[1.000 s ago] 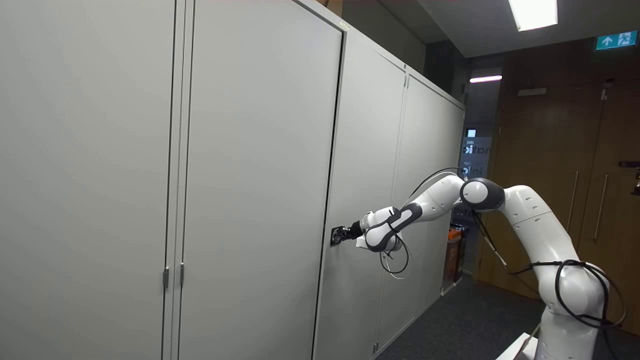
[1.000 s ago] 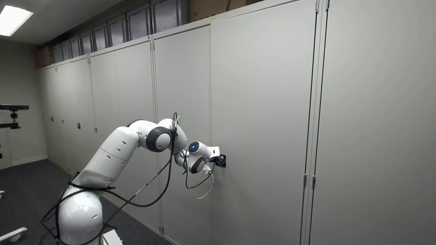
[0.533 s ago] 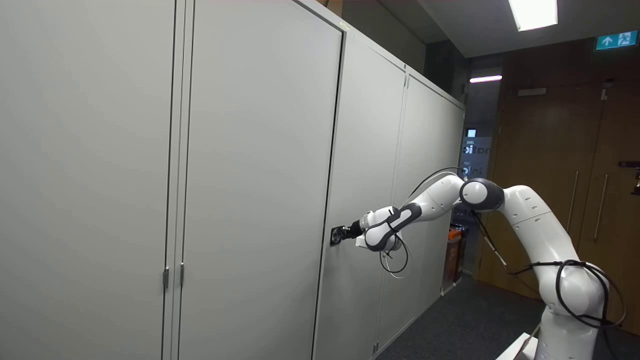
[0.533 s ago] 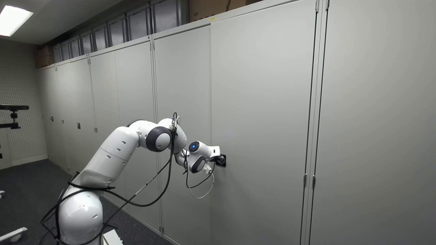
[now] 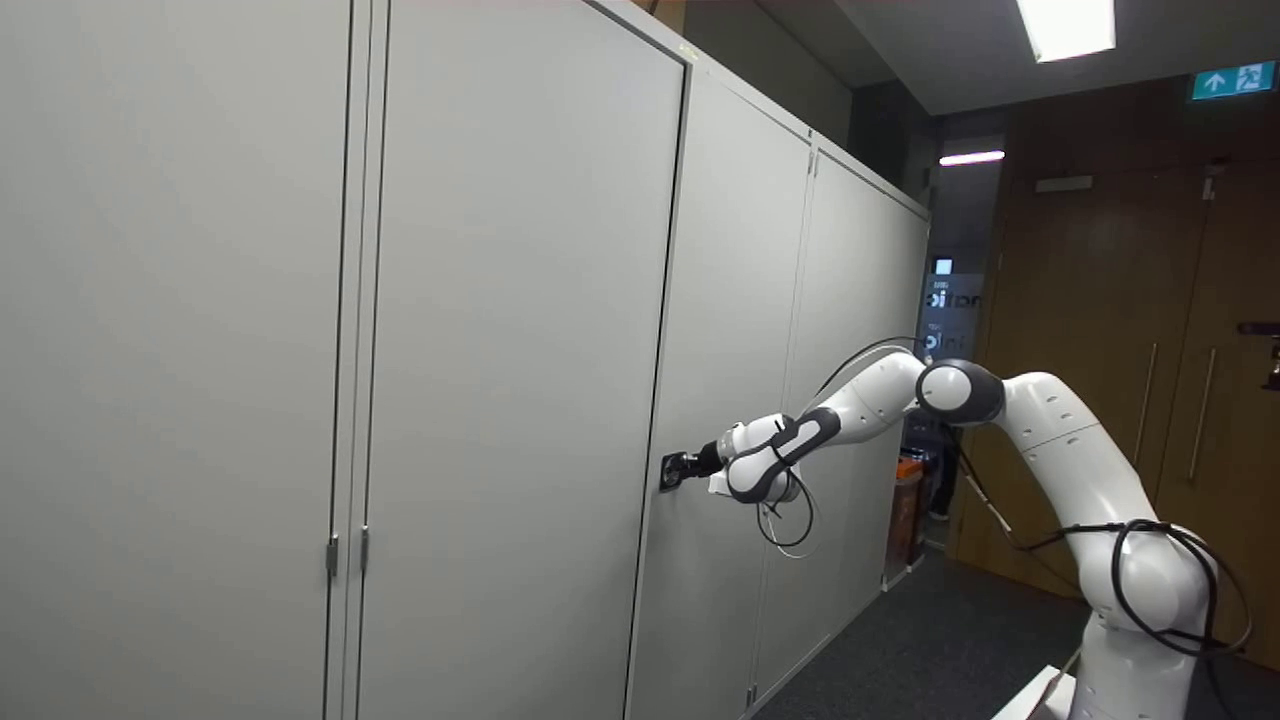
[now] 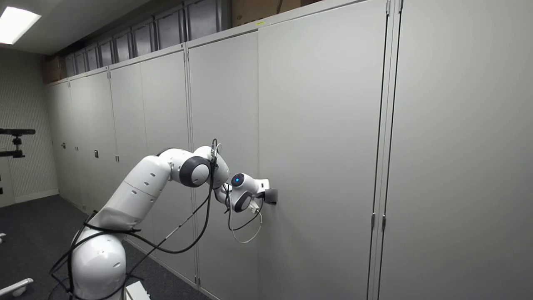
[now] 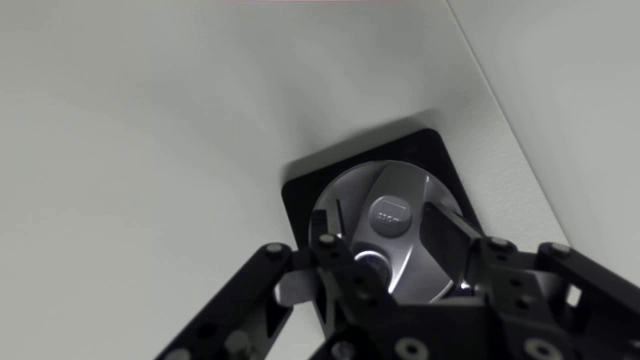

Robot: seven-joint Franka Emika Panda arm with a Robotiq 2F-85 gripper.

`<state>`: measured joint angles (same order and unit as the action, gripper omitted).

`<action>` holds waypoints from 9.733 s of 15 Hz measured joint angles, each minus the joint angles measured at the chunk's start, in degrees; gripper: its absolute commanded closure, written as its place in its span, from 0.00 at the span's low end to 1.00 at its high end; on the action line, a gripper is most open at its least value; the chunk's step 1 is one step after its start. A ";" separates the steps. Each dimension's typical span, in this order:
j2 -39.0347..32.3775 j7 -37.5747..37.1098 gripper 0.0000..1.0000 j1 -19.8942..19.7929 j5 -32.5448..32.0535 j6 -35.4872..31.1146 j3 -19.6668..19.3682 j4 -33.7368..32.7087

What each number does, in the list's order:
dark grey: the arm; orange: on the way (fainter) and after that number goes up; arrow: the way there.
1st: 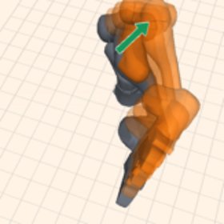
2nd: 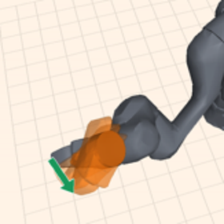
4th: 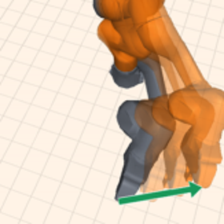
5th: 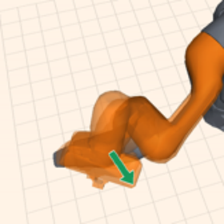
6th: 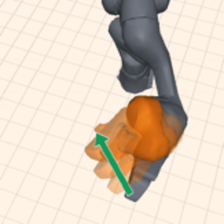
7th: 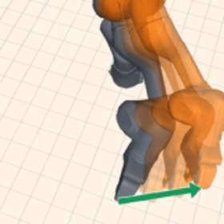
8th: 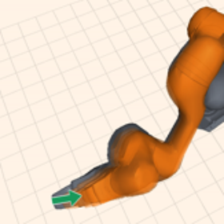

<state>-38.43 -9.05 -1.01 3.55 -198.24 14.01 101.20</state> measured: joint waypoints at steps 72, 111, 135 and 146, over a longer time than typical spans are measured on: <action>0.04 -0.74 0.65 0.26 0.25 0.06 -0.02 -0.14; 0.04 -0.75 0.65 0.26 0.25 0.06 -0.02 -0.14; 0.54 -0.74 0.90 4.38 0.47 0.03 -4.87 0.03; 0.81 -0.39 0.90 17.55 6.59 0.06 -18.84 0.12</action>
<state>-37.62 -9.44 16.53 10.14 -198.18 -4.84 101.32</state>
